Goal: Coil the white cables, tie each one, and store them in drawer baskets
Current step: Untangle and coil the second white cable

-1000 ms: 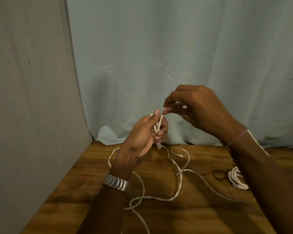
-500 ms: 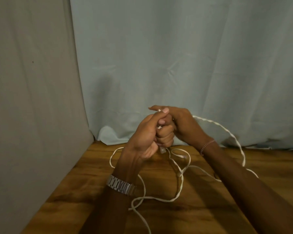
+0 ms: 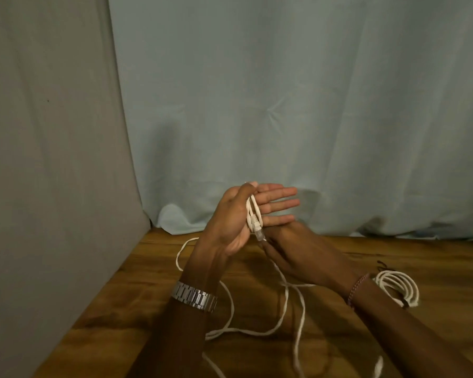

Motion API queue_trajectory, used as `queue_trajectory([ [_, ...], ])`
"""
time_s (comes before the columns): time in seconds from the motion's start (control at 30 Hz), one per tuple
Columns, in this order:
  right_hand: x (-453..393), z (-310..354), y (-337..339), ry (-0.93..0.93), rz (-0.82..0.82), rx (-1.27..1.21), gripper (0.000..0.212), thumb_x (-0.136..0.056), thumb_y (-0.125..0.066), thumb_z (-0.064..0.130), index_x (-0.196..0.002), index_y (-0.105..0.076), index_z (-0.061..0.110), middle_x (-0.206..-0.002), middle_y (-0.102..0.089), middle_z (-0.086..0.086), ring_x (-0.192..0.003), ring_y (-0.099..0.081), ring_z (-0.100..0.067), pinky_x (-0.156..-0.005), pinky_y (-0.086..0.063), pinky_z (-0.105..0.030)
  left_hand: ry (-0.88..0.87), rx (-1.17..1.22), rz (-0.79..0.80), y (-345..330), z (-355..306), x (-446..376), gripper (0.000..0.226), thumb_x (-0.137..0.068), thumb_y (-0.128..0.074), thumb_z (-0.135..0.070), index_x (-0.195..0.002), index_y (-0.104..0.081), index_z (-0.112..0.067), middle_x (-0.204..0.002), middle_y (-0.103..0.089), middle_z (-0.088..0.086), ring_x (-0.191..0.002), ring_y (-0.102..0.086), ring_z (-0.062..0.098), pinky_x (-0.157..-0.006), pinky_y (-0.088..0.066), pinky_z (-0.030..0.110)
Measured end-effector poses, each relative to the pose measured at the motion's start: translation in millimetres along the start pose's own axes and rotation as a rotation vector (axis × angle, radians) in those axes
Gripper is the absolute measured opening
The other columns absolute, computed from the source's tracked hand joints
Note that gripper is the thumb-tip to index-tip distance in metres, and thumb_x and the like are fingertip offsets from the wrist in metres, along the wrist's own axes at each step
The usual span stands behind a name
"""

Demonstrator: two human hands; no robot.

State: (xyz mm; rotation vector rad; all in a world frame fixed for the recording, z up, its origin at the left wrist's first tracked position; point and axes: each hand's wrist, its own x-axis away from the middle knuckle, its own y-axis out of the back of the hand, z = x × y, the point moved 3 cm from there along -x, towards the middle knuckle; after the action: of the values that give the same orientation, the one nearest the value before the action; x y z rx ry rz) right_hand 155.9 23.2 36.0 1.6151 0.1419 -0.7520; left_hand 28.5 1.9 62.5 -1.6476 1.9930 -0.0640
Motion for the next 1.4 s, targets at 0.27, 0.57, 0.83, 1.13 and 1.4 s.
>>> queue_trajectory([
  [0.27, 0.3, 21.0, 39.3, 0.007, 0.058, 0.142, 0.018, -0.097, -0.061, 0.032, -0.113, -0.068, 0.027, -0.101, -0.073, 0.008, -0.080, -0.064, -0.007, -0.071, -0.054, -0.029, -0.028, -0.261, -0.068, 7.4, -1.3, 0.9, 0.046, -0.111, -0.024, -0.021, -0.126, -0.052, 0.013, -0.117, -0.071, 0.022, -0.104, -0.071, 0.039, -0.088, -0.058, 0.046],
  [0.57, -32.3, 29.6, 94.4, 0.273, -0.032, 0.390, 0.020, -0.085, -0.077, 0.019, -0.103, -0.068, 0.021, -0.077, -0.071, 0.000, -0.067, -0.066, -0.022, -0.058, -0.055, -0.040, -0.001, -0.549, -0.004, 1.4, -4.6, 12.5, 0.050, -0.111, -0.027, -0.030, -0.086, -0.062, -0.006, -0.058, -0.062, 0.009, -0.042, -0.048, 0.017, -0.046, -0.042, 0.025],
  [0.83, -64.3, -14.9, 135.6, 0.278, -0.321, 0.435, 0.034, -0.094, -0.060, 0.050, -0.095, -0.081, 0.024, -0.079, -0.077, 0.001, -0.063, -0.069, -0.024, -0.052, -0.049, -0.035, 0.225, -0.257, 0.251, -6.7, 4.2, 11.6, 0.066, -0.093, -0.032, -0.070, -0.072, -0.053, -0.010, -0.043, -0.040, 0.002, -0.031, -0.026, 0.005, -0.038, -0.023, 0.019],
  [1.13, -82.7, -65.5, 68.7, -0.082, -0.169, 0.272, 0.069, -0.089, -0.035, 0.076, -0.074, -0.067, 0.017, -0.069, -0.068, -0.003, -0.067, -0.063, -0.028, -0.055, -0.046, -0.036, 0.190, -0.046, 0.396, -26.1, 2.0, 15.8, 0.044, -0.105, -0.032, -0.034, -0.065, -0.039, -0.017, -0.040, -0.037, 0.000, -0.028, -0.022, 0.002, -0.036, -0.014, 0.017],
  [1.4, -30.7, -33.1, -14.9, -0.159, -0.092, -0.078, 0.043, -0.093, -0.052, 0.035, -0.127, -0.051, 0.009, -0.109, -0.069, -0.012, -0.093, -0.069, -0.028, -0.081, -0.058, -0.044, -0.022, 0.018, 0.135, -13.6, -14.4, 12.9, 0.051, -0.103, -0.035, -0.032, -0.054, -0.045, -0.024, -0.053, -0.061, 0.015, -0.034, -0.056, 0.019, -0.037, -0.044, 0.019],
])
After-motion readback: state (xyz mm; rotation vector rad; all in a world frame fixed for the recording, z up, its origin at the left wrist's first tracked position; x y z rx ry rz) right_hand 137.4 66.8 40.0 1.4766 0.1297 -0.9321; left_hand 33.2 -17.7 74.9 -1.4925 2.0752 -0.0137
